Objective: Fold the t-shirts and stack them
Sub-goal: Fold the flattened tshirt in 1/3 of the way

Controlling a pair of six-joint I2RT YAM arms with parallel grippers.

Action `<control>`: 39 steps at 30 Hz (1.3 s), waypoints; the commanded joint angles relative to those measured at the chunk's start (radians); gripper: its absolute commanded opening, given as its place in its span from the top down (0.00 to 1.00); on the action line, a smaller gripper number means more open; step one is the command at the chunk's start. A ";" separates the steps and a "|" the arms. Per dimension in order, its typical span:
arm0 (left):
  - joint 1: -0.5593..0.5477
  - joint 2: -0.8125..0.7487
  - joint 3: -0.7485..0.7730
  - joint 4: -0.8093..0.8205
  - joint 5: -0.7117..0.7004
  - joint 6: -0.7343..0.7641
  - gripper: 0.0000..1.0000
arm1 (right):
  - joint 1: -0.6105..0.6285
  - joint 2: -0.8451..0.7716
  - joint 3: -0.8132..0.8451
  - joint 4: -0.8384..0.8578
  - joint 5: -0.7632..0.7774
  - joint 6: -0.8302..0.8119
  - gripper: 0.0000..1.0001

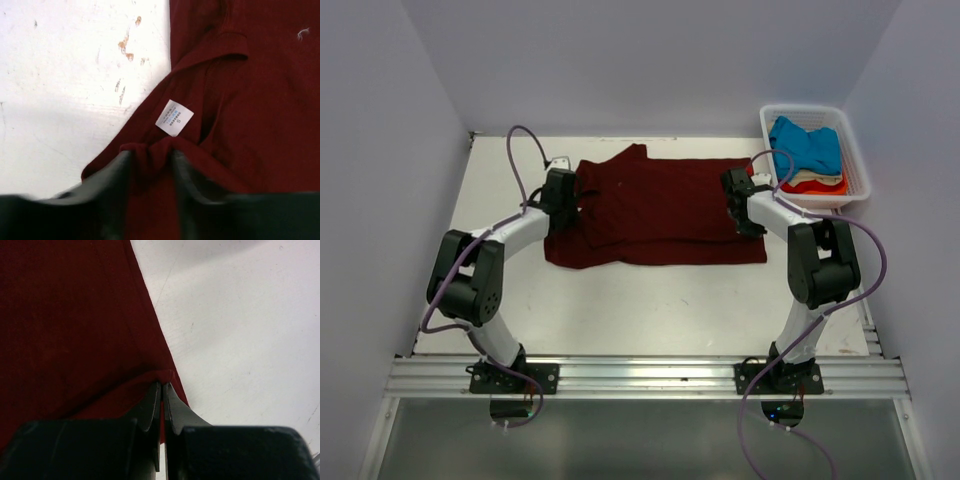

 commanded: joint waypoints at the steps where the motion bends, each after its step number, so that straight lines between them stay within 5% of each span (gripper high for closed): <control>1: 0.007 -0.007 0.074 0.010 -0.060 -0.009 0.49 | -0.010 -0.015 0.000 0.046 0.007 -0.004 1.00; 2: 0.006 -0.018 0.074 -0.006 -0.072 -0.014 0.34 | -0.010 -0.023 -0.005 0.056 -0.001 -0.004 1.00; 3: 0.003 -0.053 0.063 -0.010 -0.078 -0.011 0.00 | -0.010 -0.029 -0.015 0.064 -0.009 -0.006 1.00; 15: -0.050 -0.342 -0.113 -0.073 0.068 -0.052 0.00 | -0.010 -0.059 -0.037 0.090 -0.030 -0.020 1.00; 16: -0.051 -0.352 -0.127 -0.076 0.078 -0.060 0.00 | -0.008 -0.058 -0.035 0.089 -0.030 -0.015 0.95; 17: -0.051 -0.368 -0.154 -0.085 0.082 -0.075 0.00 | -0.008 -0.053 -0.032 0.069 -0.012 -0.003 0.63; 19: -0.054 -0.380 -0.182 -0.086 0.105 -0.090 0.00 | -0.010 -0.047 -0.014 0.032 0.005 0.017 0.39; 26: -0.070 -0.394 -0.303 -0.016 0.158 -0.147 0.00 | -0.002 -0.210 -0.078 0.049 -0.059 0.017 0.35; 31: -0.071 -0.363 -0.337 0.047 0.176 -0.156 0.08 | 0.023 -0.351 -0.172 0.061 -0.166 0.011 0.43; 36: -0.079 -0.323 -0.333 0.088 0.211 -0.162 0.32 | 0.030 -0.398 -0.279 0.096 -0.285 0.022 0.94; 39: -0.086 -0.325 -0.308 0.082 0.221 -0.161 0.47 | 0.033 -0.376 -0.316 0.118 -0.325 0.029 1.00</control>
